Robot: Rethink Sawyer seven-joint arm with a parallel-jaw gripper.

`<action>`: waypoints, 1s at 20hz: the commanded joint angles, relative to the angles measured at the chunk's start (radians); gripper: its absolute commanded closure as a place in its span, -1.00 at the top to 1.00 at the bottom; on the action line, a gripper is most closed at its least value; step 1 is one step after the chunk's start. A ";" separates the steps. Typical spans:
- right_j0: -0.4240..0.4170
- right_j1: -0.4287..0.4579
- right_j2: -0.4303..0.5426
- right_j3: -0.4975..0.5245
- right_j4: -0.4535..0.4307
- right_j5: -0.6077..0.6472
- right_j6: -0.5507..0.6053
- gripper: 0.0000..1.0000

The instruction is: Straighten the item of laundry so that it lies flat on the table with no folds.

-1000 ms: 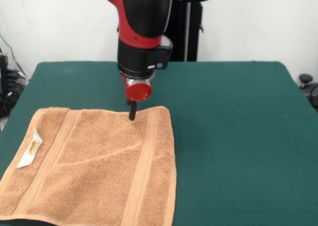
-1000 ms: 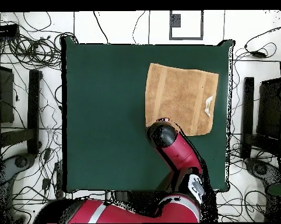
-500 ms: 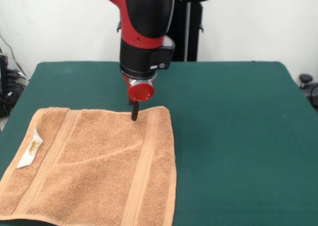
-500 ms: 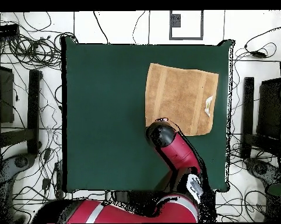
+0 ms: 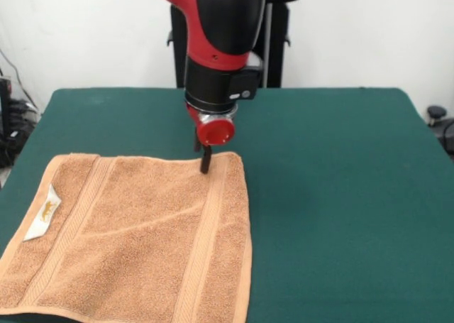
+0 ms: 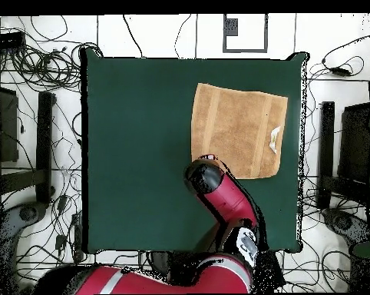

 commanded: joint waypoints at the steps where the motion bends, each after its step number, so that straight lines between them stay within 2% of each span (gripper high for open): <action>1: 0.053 0.046 0.077 -0.045 0.012 0.076 0.211 1.00; 12: 0.053 0.053 0.090 -0.045 0.020 0.062 0.208 1.00; 20: 0.022 0.080 0.128 -0.053 0.021 0.017 0.188 1.00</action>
